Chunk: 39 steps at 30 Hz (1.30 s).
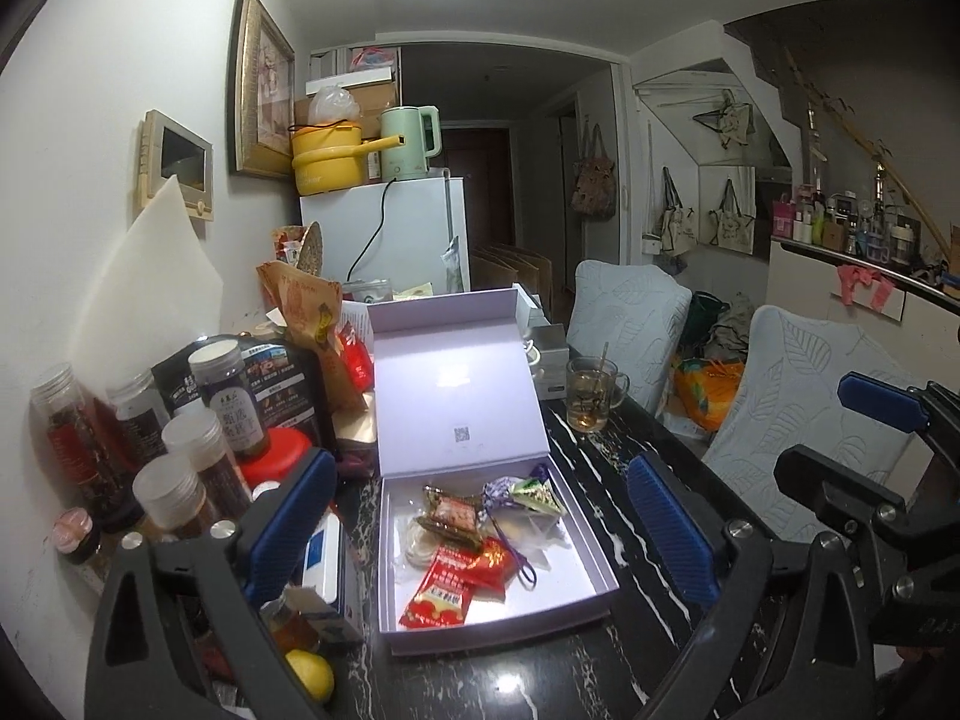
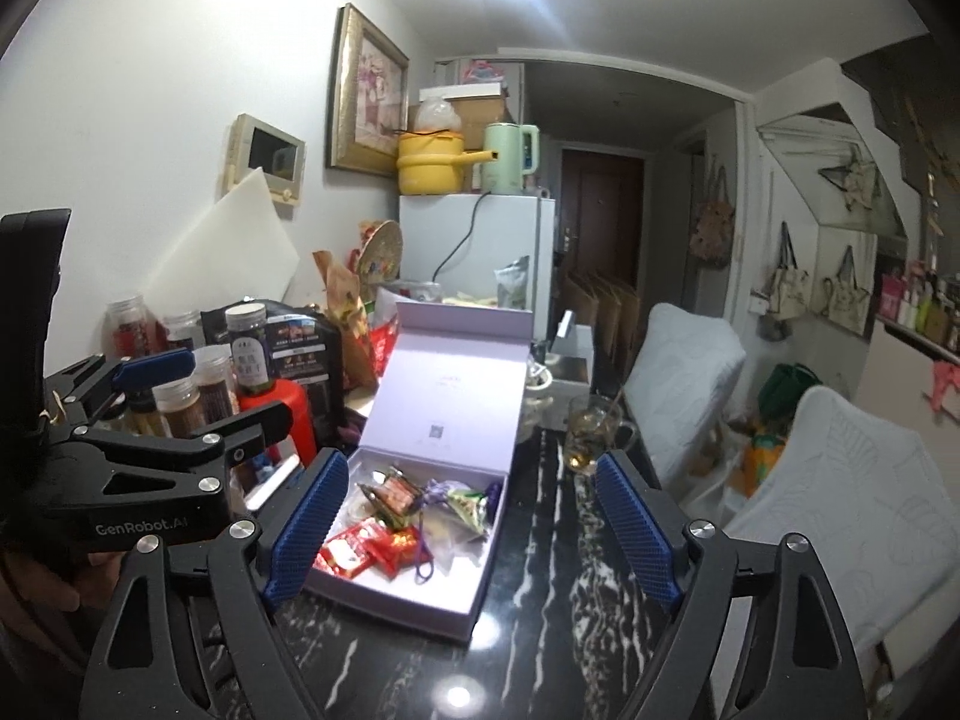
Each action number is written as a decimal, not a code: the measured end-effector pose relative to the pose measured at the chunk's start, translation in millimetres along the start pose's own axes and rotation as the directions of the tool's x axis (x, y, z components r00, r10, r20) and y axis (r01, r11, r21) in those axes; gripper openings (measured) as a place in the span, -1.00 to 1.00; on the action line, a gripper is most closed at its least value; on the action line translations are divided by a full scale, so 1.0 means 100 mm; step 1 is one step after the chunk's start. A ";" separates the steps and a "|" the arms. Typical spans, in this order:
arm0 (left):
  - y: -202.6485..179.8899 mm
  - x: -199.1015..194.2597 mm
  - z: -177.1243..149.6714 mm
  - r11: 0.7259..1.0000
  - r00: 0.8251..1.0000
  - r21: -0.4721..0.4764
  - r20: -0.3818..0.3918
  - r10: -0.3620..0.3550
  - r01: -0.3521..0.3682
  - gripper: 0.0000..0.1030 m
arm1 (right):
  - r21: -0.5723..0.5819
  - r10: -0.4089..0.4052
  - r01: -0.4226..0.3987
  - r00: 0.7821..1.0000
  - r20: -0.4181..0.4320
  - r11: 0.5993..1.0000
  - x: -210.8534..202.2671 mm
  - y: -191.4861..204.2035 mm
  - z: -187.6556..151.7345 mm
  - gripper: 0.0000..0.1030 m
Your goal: Organize soft objects
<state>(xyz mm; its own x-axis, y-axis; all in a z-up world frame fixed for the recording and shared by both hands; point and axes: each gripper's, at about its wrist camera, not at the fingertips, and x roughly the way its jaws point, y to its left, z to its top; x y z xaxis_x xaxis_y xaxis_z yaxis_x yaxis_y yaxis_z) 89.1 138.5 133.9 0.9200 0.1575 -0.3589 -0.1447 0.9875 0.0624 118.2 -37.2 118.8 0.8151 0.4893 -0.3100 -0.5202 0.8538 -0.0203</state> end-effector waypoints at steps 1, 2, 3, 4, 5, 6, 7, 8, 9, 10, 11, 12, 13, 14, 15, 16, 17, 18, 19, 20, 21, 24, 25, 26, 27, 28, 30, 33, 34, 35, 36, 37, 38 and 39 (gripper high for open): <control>-0.01 -0.02 -0.03 1.000 1.000 0.005 0.005 0.005 -0.005 0.93 | 0.004 -0.002 0.002 1.000 -0.002 1.000 -0.02 0.00 -0.03 0.67; -0.01 -0.03 -0.06 1.000 1.000 0.008 0.007 0.011 -0.011 0.93 | 0.009 -0.006 0.006 1.000 -0.003 1.000 -0.04 0.00 -0.05 0.67; -0.02 -0.03 -0.09 1.000 1.000 0.011 0.005 0.021 -0.021 0.93 | 0.016 -0.012 0.012 1.000 -0.009 1.000 -0.04 -0.01 -0.09 0.67; -0.02 -0.03 -0.12 1.000 1.000 0.012 0.002 0.024 -0.024 0.93 | 0.022 -0.018 0.018 1.000 -0.014 1.000 -0.05 -0.03 -0.13 0.67; -0.02 -0.03 -0.16 1.000 1.000 0.013 -0.003 0.023 -0.023 0.93 | 0.025 -0.022 0.022 1.000 -0.016 0.999 -0.06 -0.03 -0.15 0.67; -0.03 -0.02 -0.19 1.000 1.000 0.014 -0.010 0.020 -0.019 0.93 | 0.029 -0.028 0.029 0.999 -0.019 0.999 -0.06 -0.04 -0.20 0.67; -0.04 0.00 -0.23 1.000 1.000 0.015 -0.022 0.016 -0.016 0.93 | 0.030 -0.031 0.032 0.999 -0.020 0.999 -0.08 -0.05 -0.22 0.67; -0.04 0.01 -0.26 1.000 0.999 0.016 -0.033 0.013 -0.012 0.93 | 0.032 -0.036 0.036 0.999 -0.023 0.999 -0.08 -0.05 -0.26 0.67; -0.05 0.04 -0.29 1.000 0.999 0.016 -0.045 0.010 -0.009 0.93 | 0.035 -0.039 0.040 0.999 -0.028 0.999 -0.08 -0.06 -0.30 0.67; -0.06 0.06 -0.33 1.000 0.998 0.015 -0.054 0.008 -0.007 0.93 | 0.038 -0.040 0.042 0.999 -0.032 0.998 -0.08 -0.06 -0.33 0.67; -0.07 0.09 -0.37 1.000 0.998 0.012 -0.066 0.007 -0.006 0.93 | 0.043 -0.041 0.043 0.998 -0.038 0.998 -0.07 -0.06 -0.36 0.67; -0.07 0.10 -0.40 1.000 0.997 0.011 -0.071 0.002 -0.002 0.93 | 0.050 -0.042 0.044 0.998 -0.044 0.998 -0.06 -0.07 -0.40 0.67; -0.07 0.12 -0.43 1.000 0.997 0.009 -0.077 -0.004 0.005 0.93 | 0.055 -0.042 0.044 0.998 -0.049 0.997 -0.06 -0.07 -0.43 0.67; -0.07 0.13 -0.46 1.000 0.997 0.008 -0.081 -0.007 0.008 0.93 | 0.062 -0.043 0.046 0.998 -0.056 0.997 -0.04 -0.08 -0.47 0.67; -0.07 0.16 -0.48 1.000 0.996 0.004 -0.086 -0.007 0.008 0.93 | 0.065 -0.044 0.048 0.997 -0.061 0.997 -0.03 -0.08 -0.51 0.67; -0.06 0.18 -0.51 1.000 0.996 -0.002 -0.091 -0.007 0.007 0.93 | 0.067 -0.045 0.049 0.997 -0.065 0.997 -0.01 -0.08 -0.54 0.67; -0.05 0.20 -0.54 1.000 0.995 -0.009 -0.098 -0.009 0.009 0.93 | 0.073 -0.046 0.051 0.996 -0.072 0.996 0.02 -0.08 -0.59 0.67; -0.04 0.21 -0.56 1.000 0.995 -0.014 -0.101 -0.015 0.014 0.93 | 0.080 -0.044 0.050 0.996 -0.079 0.996 0.03 -0.08 -0.63 0.67; -0.04 0.22 -0.58 1.000 0.995 -0.018 -0.103 -0.017 0.015 0.93 | 0.088 -0.038 0.046 0.996 -0.085 0.995 0.06 -0.09 -0.68 0.67; -0.04 0.23 -0.60 1.000 0.994 -0.021 -0.107 -0.015 0.013 0.93 | 0.093 -0.034 0.042 0.996 -0.088 0.995 0.07 -0.10 -0.70 0.67; -0.03 0.24 -0.62 1.000 0.994 -0.022 -0.111 -0.014 0.012 0.93 | 0.095 -0.032 0.040 0.995 -0.093 0.995 0.09 -0.10 -0.73 0.67; -0.03 0.27 -0.67 1.000 0.991 -0.026 -0.130 -0.014 0.010 0.93 | 0.078 -0.047 0.055 0.993 -0.105 0.995 0.12 -0.09 -0.79 0.67; -0.03 0.28 -0.69 1.000 0.991 -0.028 -0.135 -0.017 0.013 0.93 | 0.076 -0.048 0.056 0.993 -0.107 0.996 0.12 -0.09 -0.80 0.67; -0.03 0.29 -0.70 0.999 0.990 -0.031 -0.139 -0.019 0.014 0.93 | 0.075 -0.047 0.055 0.993 -0.110 0.996 0.13 -0.09 -0.81 0.67; -0.03 0.29 -0.71 0.999 0.989 -0.034 -0.144 -0.021 0.016 0.93 | 0.076 -0.044 0.053 0.993 -0.111 0.996 0.13 -0.08 -0.82 0.67; -0.03 0.30 -0.72 0.999 0.989 -0.036 -0.148 -0.025 0.019 0.93 | 0.078 -0.041 0.050 0.993 -0.113 0.996 0.13 -0.08 -0.82 0.67; -0.03 0.31 -0.74 0.999 0.988 -0.039 -0.155 -0.028 0.022 0.93 | 0.077 -0.039 0.048 0.993 -0.116 0.996 0.14 -0.08 -0.83 0.67; -0.04 0.33 -0.76 0.999 0.986 -0.042 -0.161 -0.030 0.024 0.93 | 0.074 -0.043 0.053 0.992 -0.120 0.996 0.15 -0.08 -0.83 0.67; -0.04 0.34 -0.76 0.999 0.986 -0.042 -0.163 -0.030 0.024 0.93 | 0.076 -0.041 0.050 0.992 -0.122 0.996 0.16 -0.08 -0.83 0.67; -0.04 0.34 -0.76 0.999 0.986 -0.043 -0.165 -0.030 0.023 0.93 | 0.078 -0.039 0.049 0.991 -0.125 0.996 0.17 -0.09 -0.83 0.67; -0.03 0.34 -0.77 0.999 0.985 -0.044 -0.167 -0.031 0.024 0.93 | 0.080 -0.039 0.049 0.991 -0.128 0.996 0.18 -0.09 -0.83 0.67; -0.03 0.35 -0.77 0.999 0.985 -0.044 -0.168 -0.032 0.025 0.93 | 0.081 -0.038 0.049 0.991 -0.130 0.996 0.18 -0.09 -0.83 0.67; -0.04 0.35 -0.77 0.999 0.985 -0.044 -0.168 -0.033 0.026 0.93 | 0.082 -0.037 0.048 0.991 -0.131 0.996 0.18 -0.10 -0.83 0.67; -0.04 0.35 -0.77 0.999 0.985 -0.043 -0.167 -0.032 0.025 0.93 | 0.082 -0.037 0.048 0.991 -0.132 0.995 0.19 -0.10 -0.83 0.67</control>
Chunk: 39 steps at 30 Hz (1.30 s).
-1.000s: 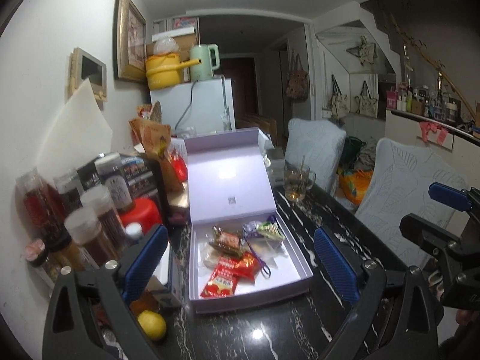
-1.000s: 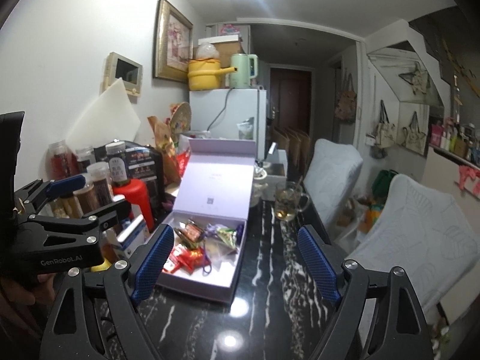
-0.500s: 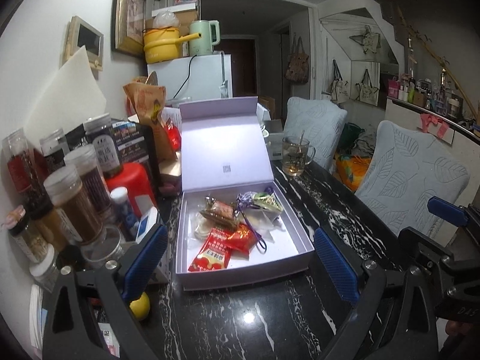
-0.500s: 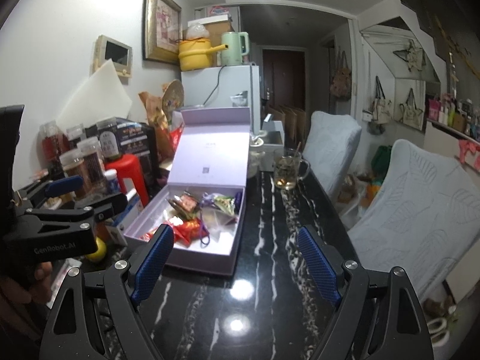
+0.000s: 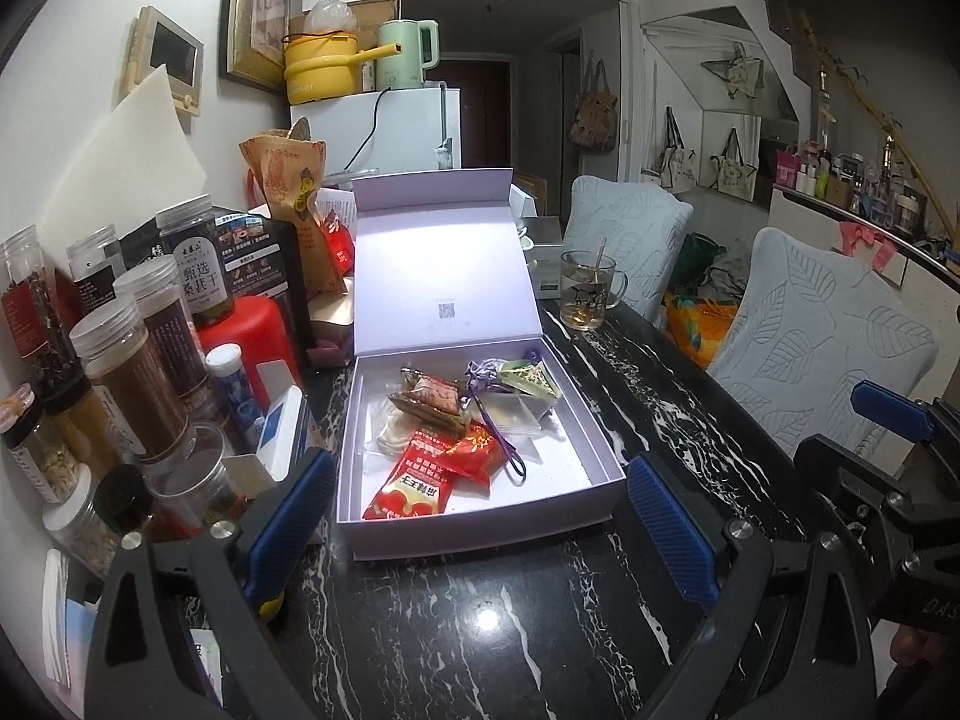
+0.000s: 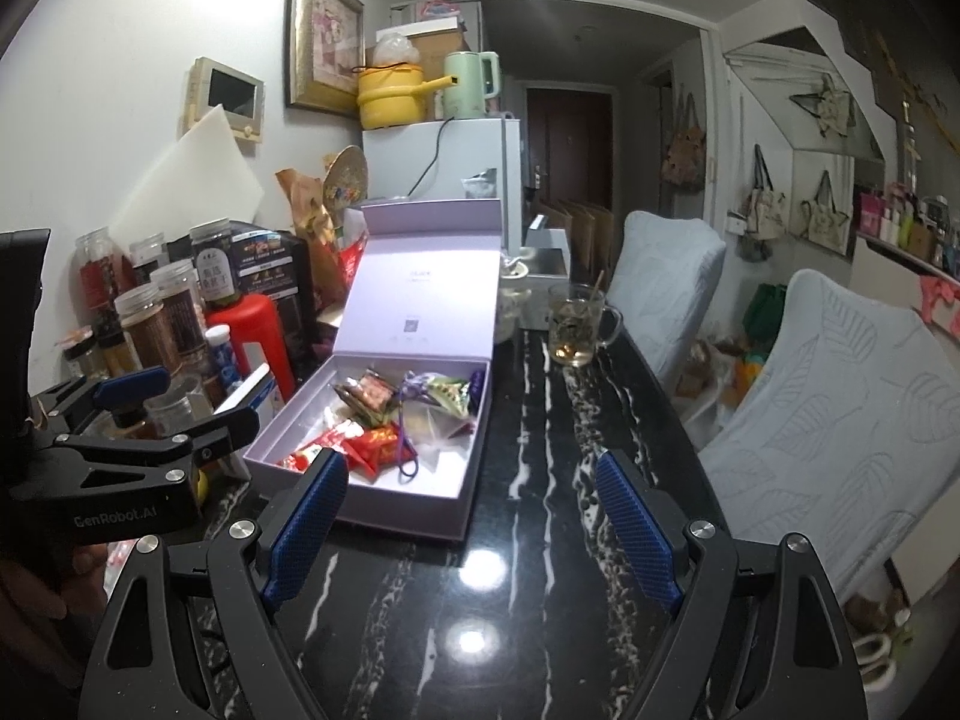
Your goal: Organize soft objects
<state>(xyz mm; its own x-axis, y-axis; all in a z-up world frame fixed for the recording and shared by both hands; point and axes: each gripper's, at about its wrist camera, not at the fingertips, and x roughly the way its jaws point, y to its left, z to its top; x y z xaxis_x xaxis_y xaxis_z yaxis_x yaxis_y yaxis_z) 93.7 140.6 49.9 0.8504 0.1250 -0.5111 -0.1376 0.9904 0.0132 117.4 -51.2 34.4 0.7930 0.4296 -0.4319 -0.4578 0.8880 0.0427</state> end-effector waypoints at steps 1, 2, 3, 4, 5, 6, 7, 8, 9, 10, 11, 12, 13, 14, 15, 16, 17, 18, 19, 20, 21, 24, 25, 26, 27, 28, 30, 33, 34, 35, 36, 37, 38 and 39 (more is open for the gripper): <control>0.00 0.00 0.00 1.000 1.000 0.001 0.001 0.002 -0.002 0.93 | 0.000 -0.001 0.001 1.000 -0.002 1.000 0.00 0.00 0.00 0.67; 0.00 0.01 0.00 1.000 1.000 0.001 0.000 0.003 -0.003 0.93 | -0.001 0.000 0.000 1.000 -0.003 1.000 0.01 0.00 0.00 0.67; 0.00 0.01 0.00 1.000 1.000 0.001 0.000 0.002 -0.002 0.93 | -0.001 0.000 0.000 1.000 -0.004 1.000 0.01 0.00 0.00 0.67; 0.00 0.02 0.01 1.000 1.000 0.002 -0.001 0.000 0.000 0.93 | -0.001 0.000 0.000 1.000 -0.004 1.000 0.01 0.00 0.00 0.67; 0.00 0.03 0.01 1.000 1.000 0.004 -0.003 -0.001 0.001 0.93 | -0.001 0.000 0.000 1.000 -0.004 1.000 0.01 0.00 0.00 0.67; -0.01 0.03 0.01 1.000 1.000 0.006 -0.002 0.000 0.000 0.93 | -0.001 -0.001 0.001 1.000 -0.006 1.000 0.02 0.00 0.00 0.67; -0.01 0.03 0.01 1.000 1.000 0.008 -0.001 0.000 0.000 0.93 | 0.000 -0.001 0.001 1.000 -0.006 1.000 0.02 0.00 0.00 0.67; -0.02 0.04 0.02 1.000 1.000 0.009 -0.001 0.002 -0.002 0.93 | 0.001 0.000 0.000 1.000 -0.007 1.000 0.02 -0.01 0.00 0.67; -0.02 0.04 0.02 1.000 1.000 0.010 -0.001 0.002 -0.002 0.93 | 0.000 0.001 -0.001 1.000 -0.007 1.000 0.02 0.00 0.00 0.67; -0.02 0.04 0.01 1.000 1.000 0.009 -0.001 0.000 0.000 0.93 | 0.001 0.001 -0.001 1.000 -0.008 1.000 0.02 -0.01 0.00 0.67; -0.03 0.04 0.01 1.000 1.000 0.009 -0.001 -0.002 0.002 0.93 | 0.002 0.001 -0.001 1.000 -0.009 1.000 0.02 -0.01 -0.01 0.67; -0.03 0.05 0.02 1.000 1.000 0.009 -0.003 -0.003 0.003 0.93 | 0.002 0.001 -0.001 1.000 -0.011 1.000 0.03 -0.01 -0.01 0.67; -0.04 0.06 0.02 1.000 1.000 0.009 -0.003 -0.004 0.004 0.93 | 0.002 0.000 0.000 1.000 -0.012 1.000 0.03 -0.02 -0.01 0.67; -0.04 0.06 0.02 1.000 1.000 0.010 -0.004 -0.005 0.005 0.93 | 0.003 0.000 0.000 1.000 -0.013 1.000 0.03 -0.02 -0.01 0.67; -0.05 0.07 0.02 1.000 1.000 0.010 -0.004 -0.004 0.004 0.93 | 0.003 -0.001 0.001 1.000 -0.014 1.000 0.03 -0.03 -0.01 0.67; -0.05 0.06 0.02 1.000 1.000 0.011 -0.004 -0.006 0.006 0.93 | 0.003 -0.001 0.001 1.000 -0.014 1.000 0.04 -0.03 -0.01 0.67; -0.05 0.07 0.02 1.000 1.000 0.013 -0.005 -0.008 0.008 0.93 | 0.005 -0.003 0.003 1.000 -0.015 1.000 0.04 -0.04 -0.02 0.67; -0.06 0.07 0.02 1.000 1.000 0.014 -0.005 -0.009 0.009 0.93 | 0.006 -0.004 0.004 1.000 -0.015 1.000 0.04 -0.05 -0.02 0.67; -0.07 0.07 0.02 1.000 1.000 0.015 -0.006 -0.009 0.009 0.93 | 0.007 -0.005 0.005 1.000 -0.015 1.000 0.05 -0.06 -0.02 0.67; -0.07 0.08 0.02 1.000 1.000 0.015 -0.006 -0.010 0.010 0.93 | 0.007 -0.007 0.007 1.000 -0.015 1.000 0.05 -0.06 -0.01 0.67; -0.08 0.08 0.02 1.000 1.000 0.016 -0.006 -0.013 0.013 0.93 | 0.008 -0.009 0.009 1.000 -0.015 1.000 0.05 -0.06 -0.01 0.67; -0.09 0.08 0.02 1.000 1.000 0.016 -0.006 -0.016 0.016 0.93 | 0.009 -0.009 0.009 1.000 -0.015 1.000 0.05 -0.07 -0.01 0.67; -0.10 0.08 0.02 1.000 1.000 0.017 -0.006 -0.017 0.017 0.93 | 0.009 -0.009 0.009 1.000 -0.016 1.000 0.05 -0.07 -0.01 0.67; -0.10 0.07 0.02 1.000 1.000 0.016 -0.005 -0.018 0.018 0.93 | 0.008 -0.010 0.010 1.000 -0.016 1.000 0.05 -0.07 -0.01 0.67; -0.10 0.07 0.02 1.000 1.000 0.017 -0.004 -0.019 0.019 0.93 | 0.009 -0.010 0.010 1.000 -0.015 1.000 0.05 -0.07 -0.01 0.67; -0.10 0.07 0.02 1.000 1.000 0.018 -0.003 -0.019 0.019 0.93 | 0.009 -0.010 0.011 1.000 -0.014 1.000 0.05 -0.07 -0.01 0.67; -0.11 0.06 0.02 1.000 1.000 0.020 0.001 -0.017 0.017 0.93 | 0.009 -0.010 0.010 1.000 -0.012 1.000 0.04 -0.07 -0.01 0.67; -0.10 0.06 0.04 1.000 1.000 0.024 0.003 -0.015 0.015 0.93 | 0.010 -0.011 0.012 1.000 -0.013 1.000 0.04 -0.08 -0.01 0.67; -0.10 0.06 0.04 1.000 1.000 0.024 0.003 -0.014 0.014 0.93 | 0.010 -0.012 0.012 1.000 -0.012 1.000 0.04 -0.08 -0.01 0.67; -0.10 0.06 0.04 1.000 1.000 0.023 0.002 -0.015 0.015 0.93 | 0.011 -0.012 0.013 1.000 -0.013 1.000 0.04 -0.07 -0.01 0.67; -0.11 0.07 0.04 1.000 1.000 0.022 0.000 -0.019 0.019 0.93 | 0.012 -0.013 0.014 1.000 -0.013 1.000 0.03 -0.08 -0.01 0.67; -0.10 0.07 0.04 1.000 1.000 0.022 0.000 -0.022 0.022 0.93 | 0.013 -0.014 0.014 1.000 -0.013 1.000 0.03 -0.08 -0.01 0.67; -0.11 0.07 0.04 0.999 1.000 0.021 0.000 -0.025 0.025 0.93 | 0.014 -0.015 0.015 1.000 -0.013 1.000 0.02 -0.08 -0.01 0.67; -0.11 0.06 0.04 0.999 1.000 0.021 -0.001 -0.026 0.026 0.93 | 0.014 -0.015 0.015 1.000 -0.012 1.000 0.02 -0.09 -0.01 0.67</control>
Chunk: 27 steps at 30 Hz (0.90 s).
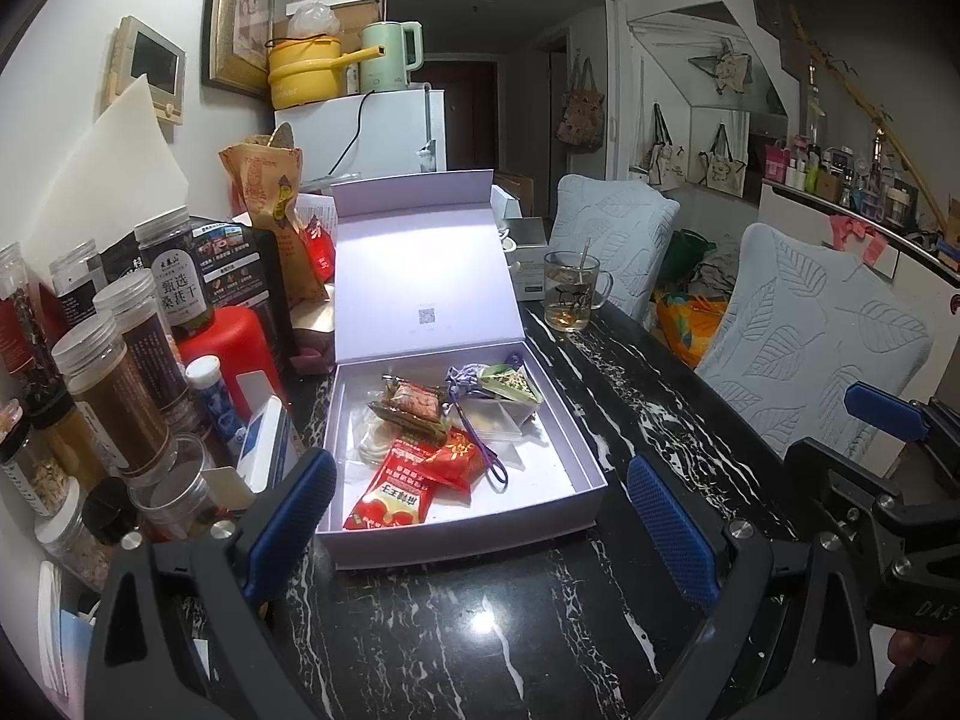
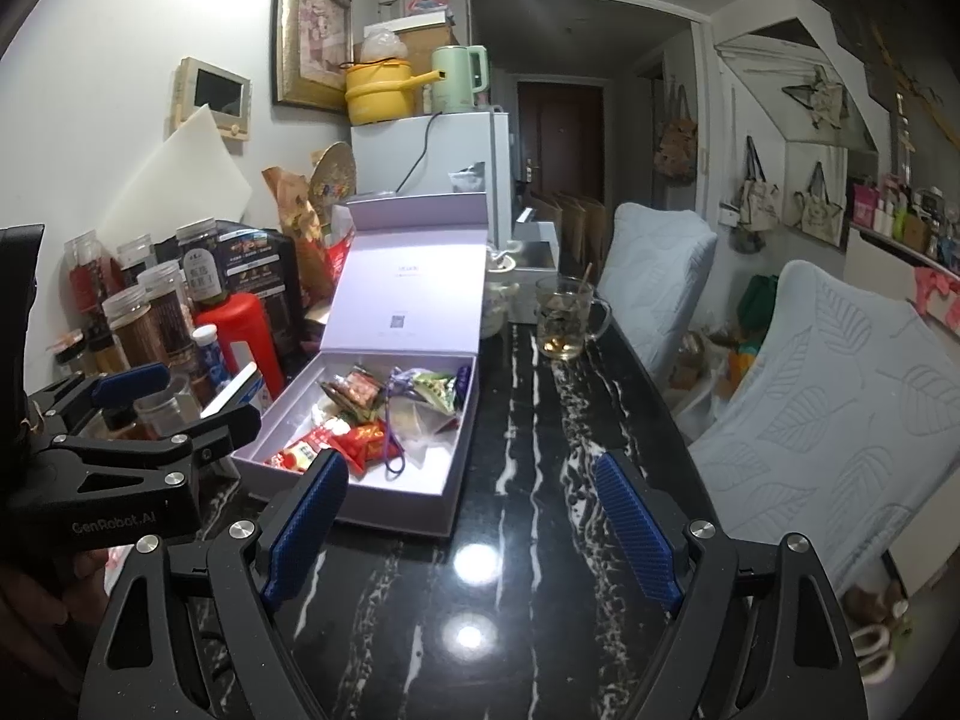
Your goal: Organize soft objects
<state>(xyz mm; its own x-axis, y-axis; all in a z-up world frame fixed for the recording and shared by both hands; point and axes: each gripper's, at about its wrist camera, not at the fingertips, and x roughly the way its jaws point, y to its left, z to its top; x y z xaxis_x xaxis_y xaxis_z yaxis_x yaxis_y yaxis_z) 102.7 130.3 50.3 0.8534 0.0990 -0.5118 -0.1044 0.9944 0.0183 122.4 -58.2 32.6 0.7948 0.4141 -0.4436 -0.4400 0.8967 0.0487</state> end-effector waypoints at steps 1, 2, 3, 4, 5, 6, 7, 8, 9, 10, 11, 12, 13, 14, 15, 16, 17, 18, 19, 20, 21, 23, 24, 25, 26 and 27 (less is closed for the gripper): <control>-0.01 0.00 0.00 1.000 1.000 0.002 -0.001 -0.001 0.001 0.93 | 0.000 0.000 0.000 1.000 0.000 1.000 0.00 0.00 0.00 0.67; -0.02 0.00 0.00 1.000 1.000 0.005 0.000 0.000 0.000 0.93 | -0.001 -0.001 0.001 1.000 0.000 1.000 0.00 0.00 0.00 0.67; -0.02 0.00 0.00 1.000 1.000 0.008 0.000 0.002 -0.002 0.93 | -0.002 -0.003 0.003 1.000 0.001 1.000 0.00 0.00 0.00 0.67; -0.03 -0.01 0.00 1.000 1.000 0.011 0.001 0.004 -0.004 0.93 | -0.002 -0.005 0.005 1.000 0.001 1.000 -0.01 0.00 0.00 0.67; -0.03 -0.01 0.00 1.000 1.000 0.014 0.001 0.005 -0.005 0.93 | -0.002 -0.006 0.006 1.000 0.001 1.000 -0.02 0.00 0.00 0.67; -0.04 -0.01 0.00 1.000 1.000 0.015 0.000 0.005 -0.005 0.93 | -0.003 -0.007 0.007 1.000 0.001 1.000 -0.02 0.00 0.00 0.67; -0.04 -0.01 0.00 1.000 1.000 0.013 0.001 0.005 -0.005 0.93 | -0.002 -0.008 0.008 1.000 0.002 1.000 -0.02 -0.01 0.00 0.67; -0.04 -0.02 0.00 1.000 1.000 0.013 0.001 0.003 -0.003 0.93 | -0.002 -0.009 0.009 1.000 0.001 1.000 -0.03 -0.01 0.00 0.67; -0.04 -0.01 0.00 1.000 1.000 0.012 0.001 0.003 -0.003 0.93 | -0.001 -0.010 0.010 1.000 0.002 1.000 -0.04 -0.01 0.00 0.67; -0.04 -0.02 0.00 1.000 1.000 0.012 0.001 0.002 -0.002 0.93 | 0.000 -0.008 0.008 1.000 0.003 1.000 -0.03 -0.01 0.00 0.67; -0.04 -0.02 0.00 1.000 1.000 0.013 0.001 0.005 -0.005 0.93 | 0.004 -0.007 0.007 1.000 0.004 1.000 -0.04 -0.02 0.00 0.67; -0.04 -0.02 0.00 1.000 1.000 0.015 0.002 0.007 -0.007 0.93 | 0.007 -0.009 0.009 1.000 0.004 1.000 -0.04 -0.02 0.01 0.67; -0.05 -0.02 0.00 1.000 1.000 0.018 0.005 0.010 -0.010 0.93 | 0.010 -0.010 0.010 1.000 0.004 1.000 -0.04 -0.02 0.01 0.67; -0.06 -0.03 0.00 1.000 1.000 0.021 0.006 0.011 -0.011 0.93 | 0.012 -0.012 0.012 1.000 0.004 1.000 -0.05 -0.02 0.01 0.67; -0.06 -0.03 0.00 1.000 1.000 0.023 0.006 0.011 -0.011 0.93 | 0.012 -0.014 0.014 1.000 0.003 1.000 -0.05 -0.02 0.00 0.67; -0.06 -0.03 0.00 1.000 1.000 0.024 0.005 0.008 -0.008 0.93 | 0.012 -0.017 0.017 1.000 0.002 1.000 -0.05 -0.02 0.00 0.67; -0.07 -0.03 0.00 1.000 1.000 0.024 0.003 0.006 -0.006 0.93 | 0.012 -0.019 0.018 1.000 0.002 1.000 -0.05 -0.02 0.00 0.67; -0.07 -0.02 0.00 1.000 1.000 0.025 0.000 0.004 -0.004 0.93 | 0.011 -0.020 0.020 1.000 0.001 1.000 -0.05 -0.02 0.00 0.67; -0.07 -0.01 0.00 1.000 1.000 0.026 -0.006 0.004 -0.004 0.93 | 0.011 -0.021 0.021 1.000 0.002 1.000 -0.06 -0.02 0.00 0.67; -0.07 0.00 0.00 1.000 1.000 0.027 -0.009 0.002 -0.002 0.93 | 0.010 -0.022 0.022 1.000 0.002 1.000 -0.06 -0.02 0.00 0.67; -0.07 0.00 0.00 1.000 1.000 0.028 -0.011 0.000 0.001 0.93 | 0.009 -0.024 0.024 1.000 0.000 1.000 -0.06 -0.02 0.00 0.67; -0.07 0.02 -0.01 1.000 1.000 0.030 -0.016 0.001 0.000 0.93 | 0.008 -0.028 0.028 1.000 -0.004 1.000 -0.05 -0.01 0.00 0.67; -0.08 0.03 -0.01 1.000 1.000 0.030 -0.019 0.004 -0.003 0.93 | 0.009 -0.030 0.030 1.000 -0.005 1.000 -0.05 -0.01 0.00 0.67; -0.07 0.04 -0.01 0.999 1.000 0.032 -0.021 0.006 -0.005 0.93 | 0.010 -0.030 0.030 1.000 -0.006 0.999 -0.05 -0.01 -0.01 0.67; -0.07 0.05 -0.01 0.999 1.000 0.033 -0.024 0.008 -0.007 0.93 | 0.011 -0.031 0.031 1.000 -0.006 0.999 -0.05 -0.01 -0.01 0.67; -0.07 0.06 -0.02 0.999 1.000 0.034 -0.027 0.010 -0.009 0.93 | 0.012 -0.031 0.031 0.999 -0.008 0.999 -0.05 -0.02 -0.02 0.67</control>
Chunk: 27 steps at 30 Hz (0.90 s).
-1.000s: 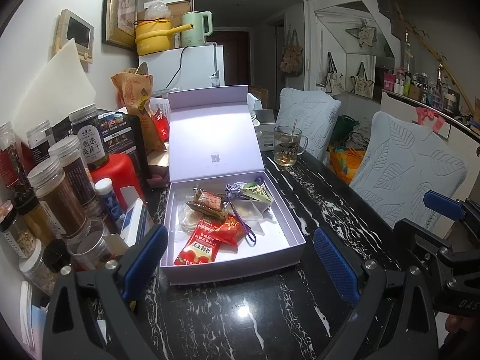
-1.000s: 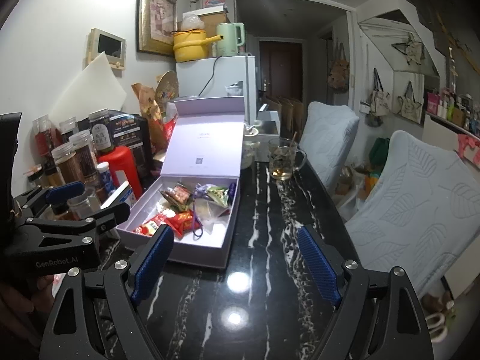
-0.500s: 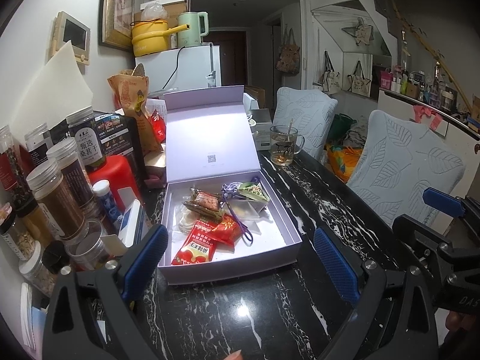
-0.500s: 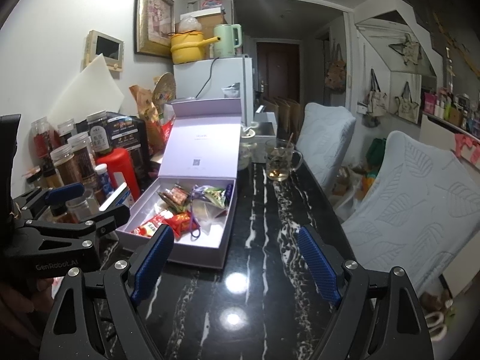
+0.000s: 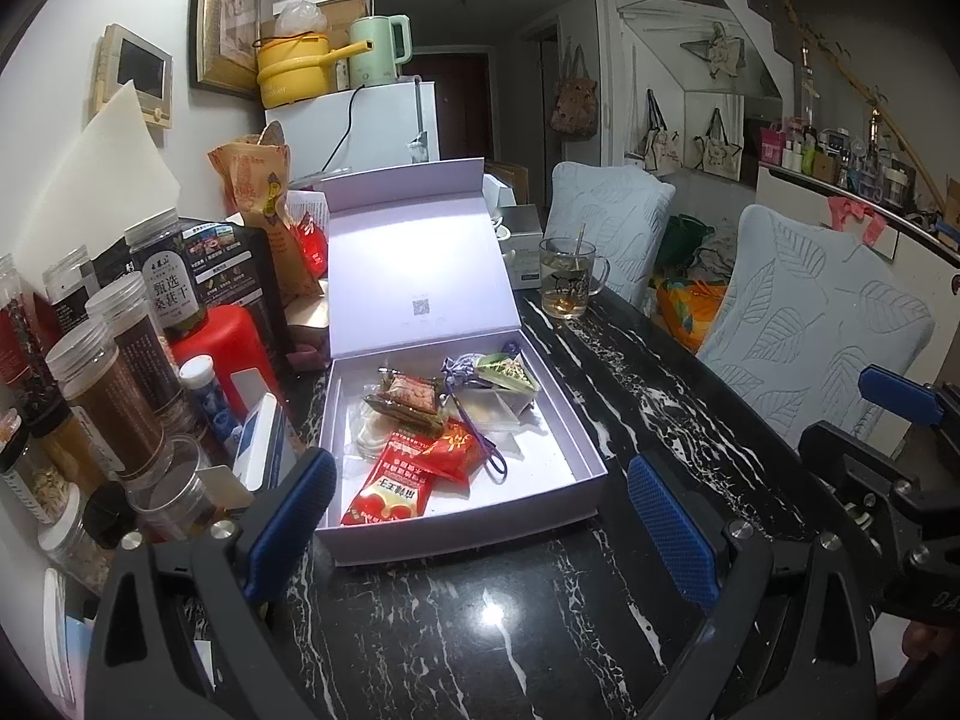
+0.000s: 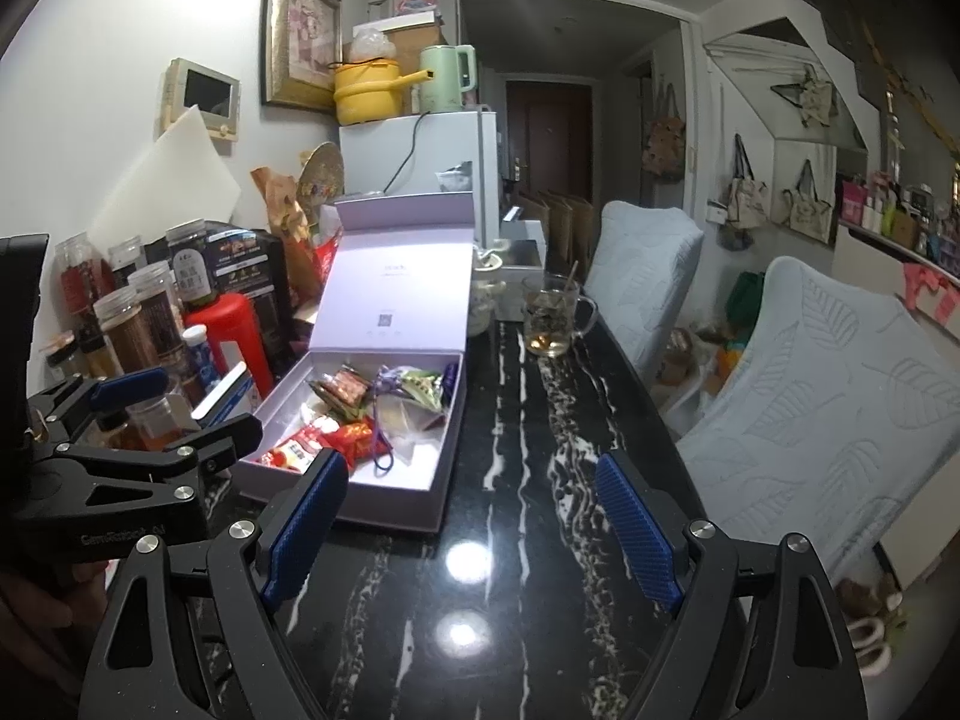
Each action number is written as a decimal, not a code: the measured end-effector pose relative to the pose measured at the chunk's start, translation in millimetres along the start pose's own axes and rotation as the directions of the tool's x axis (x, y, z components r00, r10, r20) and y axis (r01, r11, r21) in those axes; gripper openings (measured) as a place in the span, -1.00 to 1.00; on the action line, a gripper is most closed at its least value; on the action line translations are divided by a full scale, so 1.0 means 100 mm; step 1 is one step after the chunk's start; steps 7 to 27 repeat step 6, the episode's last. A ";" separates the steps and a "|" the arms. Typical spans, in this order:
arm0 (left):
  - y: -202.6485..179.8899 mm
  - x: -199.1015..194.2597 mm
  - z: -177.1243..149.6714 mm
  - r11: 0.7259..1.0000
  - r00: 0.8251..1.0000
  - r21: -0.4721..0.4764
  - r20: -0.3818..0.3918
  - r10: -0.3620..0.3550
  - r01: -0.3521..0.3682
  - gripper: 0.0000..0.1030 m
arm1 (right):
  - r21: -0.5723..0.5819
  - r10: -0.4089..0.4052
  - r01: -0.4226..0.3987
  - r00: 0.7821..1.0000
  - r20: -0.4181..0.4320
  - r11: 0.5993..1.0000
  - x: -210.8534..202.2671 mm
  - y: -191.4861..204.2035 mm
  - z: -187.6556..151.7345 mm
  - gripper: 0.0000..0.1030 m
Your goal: Organize soft objects
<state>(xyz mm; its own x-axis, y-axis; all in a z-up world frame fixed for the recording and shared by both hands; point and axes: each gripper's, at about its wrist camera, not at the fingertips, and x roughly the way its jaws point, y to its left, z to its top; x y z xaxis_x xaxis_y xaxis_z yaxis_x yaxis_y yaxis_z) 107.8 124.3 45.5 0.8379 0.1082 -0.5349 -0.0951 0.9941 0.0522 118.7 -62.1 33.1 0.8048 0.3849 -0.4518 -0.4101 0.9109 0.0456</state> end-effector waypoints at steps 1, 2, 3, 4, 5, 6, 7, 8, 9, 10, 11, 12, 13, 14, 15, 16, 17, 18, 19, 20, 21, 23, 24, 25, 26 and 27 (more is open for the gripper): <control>0.00 0.01 0.00 1.000 1.000 -0.002 -0.001 0.004 -0.004 0.93 | 0.001 -0.001 0.001 1.000 -0.001 1.000 0.01 0.00 0.00 0.67; 0.01 0.01 -0.01 1.000 1.000 -0.004 0.000 0.006 -0.006 0.93 | 0.004 -0.002 0.002 1.000 -0.002 1.000 0.01 0.00 -0.01 0.67; 0.02 0.02 -0.01 1.000 1.000 -0.005 -0.002 0.005 -0.005 0.93 | 0.005 -0.002 0.002 1.000 -0.005 1.000 0.01 0.00 -0.01 0.67; 0.02 0.02 -0.02 1.000 1.000 -0.006 -0.003 0.004 -0.004 0.93 | 0.007 -0.002 0.002 1.000 -0.006 1.000 0.02 0.00 -0.01 0.67; 0.03 0.02 -0.03 1.000 1.000 -0.007 -0.006 0.001 -0.001 0.93 | 0.008 -0.001 0.001 1.000 -0.008 1.000 0.02 0.00 -0.01 0.67; 0.03 0.03 -0.03 1.000 1.000 -0.007 -0.011 -0.005 0.005 0.93 | 0.009 0.001 -0.001 1.000 -0.011 1.000 0.03 0.00 -0.01 0.67; 0.03 0.03 -0.03 1.000 1.000 -0.007 -0.011 -0.005 0.005 0.93 | 0.009 0.001 -0.001 1.000 -0.011 1.000 0.03 0.00 -0.01 0.67; 0.03 0.03 -0.03 1.000 1.000 -0.007 -0.011 -0.005 0.005 0.93 | 0.009 0.001 -0.001 1.000 -0.011 1.000 0.03 0.00 -0.01 0.67; 0.03 0.03 -0.03 1.000 1.000 -0.007 -0.011 -0.005 0.005 0.93 | 0.009 0.001 -0.001 1.000 -0.011 1.000 0.03 0.00 -0.01 0.67; 0.03 0.03 -0.03 1.000 1.000 -0.007 -0.011 -0.005 0.005 0.93 | 0.009 0.001 -0.001 1.000 -0.011 1.000 0.03 0.00 -0.01 0.67; 0.03 0.03 -0.03 1.000 1.000 -0.007 -0.011 -0.005 0.005 0.93 | 0.009 0.001 -0.001 1.000 -0.011 1.000 0.03 0.00 -0.01 0.67; 0.03 0.03 -0.03 1.000 1.000 -0.007 -0.011 -0.005 0.005 0.93 | 0.009 0.001 -0.001 1.000 -0.011 1.000 0.03 0.00 -0.01 0.67; 0.03 0.03 -0.03 1.000 1.000 -0.007 -0.011 -0.005 0.005 0.93 | 0.009 0.001 -0.001 1.000 -0.011 1.000 0.03 0.00 -0.01 0.67; 0.03 0.03 -0.03 1.000 1.000 -0.007 -0.011 -0.005 0.005 0.93 | 0.009 0.001 -0.001 1.000 -0.011 1.000 0.03 0.00 -0.01 0.67; 0.03 0.03 -0.03 1.000 1.000 -0.007 -0.011 -0.005 0.005 0.93 | 0.009 0.001 -0.001 1.000 -0.011 1.000 0.03 0.00 -0.01 0.67; 0.03 0.03 -0.03 1.000 1.000 -0.007 -0.011 -0.005 0.005 0.93 | 0.009 0.001 -0.001 1.000 -0.011 1.000 0.03 0.00 -0.01 0.67; 0.03 0.03 -0.03 1.000 1.000 -0.007 -0.011 -0.005 0.005 0.93 | 0.009 0.001 -0.001 1.000 -0.011 1.000 0.03 0.00 -0.01 0.67; 0.03 0.03 -0.03 1.000 1.000 -0.007 -0.011 -0.005 0.005 0.93 | 0.009 0.001 -0.001 1.000 -0.011 1.000 0.03 0.00 -0.01 0.67; 0.03 0.03 -0.03 1.000 1.000 -0.007 -0.011 -0.005 0.005 0.93 | 0.009 0.001 -0.001 1.000 -0.011 1.000 0.03 0.00 -0.01 0.67; 0.03 0.03 -0.03 1.000 1.000 -0.007 -0.011 -0.005 0.005 0.93 | 0.009 0.001 -0.001 1.000 -0.011 1.000 0.03 0.00 -0.01 0.67; 0.03 0.03 -0.03 1.000 1.000 -0.007 -0.011 -0.005 0.005 0.93 | 0.009 0.001 -0.001 1.000 -0.011 1.000 0.03 0.00 -0.01 0.67; 0.03 0.03 -0.03 1.000 1.000 -0.007 -0.011 -0.005 0.005 0.93 | 0.009 0.001 -0.001 1.000 -0.011 1.000 0.03 0.00 -0.01 0.67; 0.03 0.03 -0.03 1.000 1.000 -0.007 -0.011 -0.005 0.005 0.93 | 0.009 0.001 -0.001 1.000 -0.011 1.000 0.03 0.00 -0.01 0.67; 0.03 0.03 -0.03 1.000 1.000 -0.007 -0.011 -0.005 0.005 0.93 | 0.009 0.001 -0.001 1.000 -0.011 1.000 0.03 0.00 -0.01 0.67; 0.03 0.03 -0.03 1.000 1.000 -0.007 -0.011 -0.005 0.005 0.93 | 0.009 0.001 -0.001 1.000 -0.011 1.000 0.03 0.00 -0.01 0.67; 0.03 0.03 -0.03 1.000 1.000 -0.007 -0.011 -0.005 0.005 0.93 | 0.009 0.001 -0.001 1.000 -0.011 1.000 0.03 0.00 -0.01 0.67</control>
